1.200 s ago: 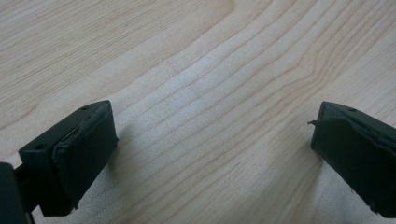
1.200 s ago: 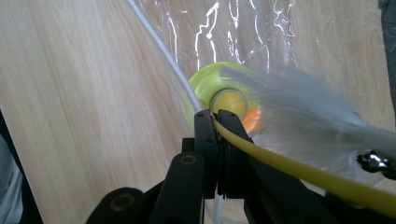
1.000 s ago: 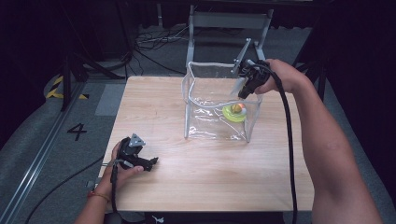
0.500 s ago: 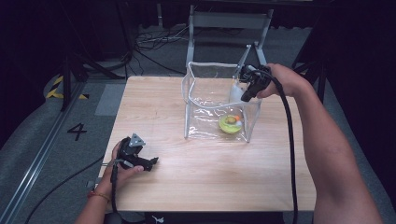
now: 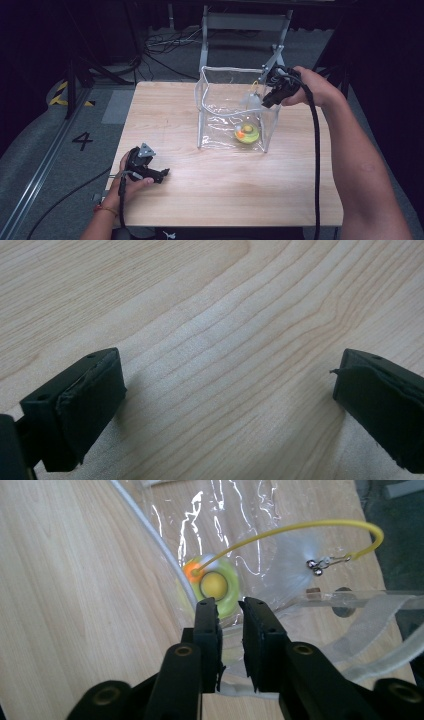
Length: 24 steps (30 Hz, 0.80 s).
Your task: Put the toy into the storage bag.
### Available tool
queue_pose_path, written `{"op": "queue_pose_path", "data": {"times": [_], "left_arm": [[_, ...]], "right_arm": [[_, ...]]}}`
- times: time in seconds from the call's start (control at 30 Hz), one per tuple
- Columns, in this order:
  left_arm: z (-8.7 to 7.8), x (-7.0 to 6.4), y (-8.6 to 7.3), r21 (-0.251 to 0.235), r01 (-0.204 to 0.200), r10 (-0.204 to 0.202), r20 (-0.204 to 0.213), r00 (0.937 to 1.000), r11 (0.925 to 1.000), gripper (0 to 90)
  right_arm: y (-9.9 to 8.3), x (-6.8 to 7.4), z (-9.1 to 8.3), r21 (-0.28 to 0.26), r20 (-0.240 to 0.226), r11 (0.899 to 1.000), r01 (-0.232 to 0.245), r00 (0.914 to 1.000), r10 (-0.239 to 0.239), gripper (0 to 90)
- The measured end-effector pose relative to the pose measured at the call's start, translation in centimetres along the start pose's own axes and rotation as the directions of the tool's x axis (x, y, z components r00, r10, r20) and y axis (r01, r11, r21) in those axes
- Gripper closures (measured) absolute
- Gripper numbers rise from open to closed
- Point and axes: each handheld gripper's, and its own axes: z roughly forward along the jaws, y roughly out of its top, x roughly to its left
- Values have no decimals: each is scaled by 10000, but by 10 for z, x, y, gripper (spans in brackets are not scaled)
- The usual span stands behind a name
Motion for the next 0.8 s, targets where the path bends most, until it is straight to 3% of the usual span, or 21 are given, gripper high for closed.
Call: {"op": "queue_pose_path", "data": {"times": [0.27, 0.47, 0.6, 0.7, 0.8], "left_arm": [[0, 0, 0, 2, 0, 0, -1, 10000, 10000, 6], [0, 0, 0, 9, -10, 10, 0, 10000, 10000, 6], [0, 0, 0, 5, -1, 1, 1, 10000, 10000, 6], [0, 0, 0, -6, -14, 14, -3, 10000, 10000, 6], [0, 0, 0, 5, -6, 6, 1, 10000, 10000, 6]], "right_arm": [[-10, 6, -12, -646, 319, 9978, -124, 9994, 145, 690], [-23, 17, -24, -1292, 831, 9913, -250, 9959, 359, 602], [-37, 25, -33, -1827, 1425, 9817, -545, 9864, 813, 469], [-49, 34, -36, -2134, 1798, 9757, -488, 9797, 883, 385], [-61, 42, -38, -2327, 1977, 9712, -523, 9752, 998, 356]]}}
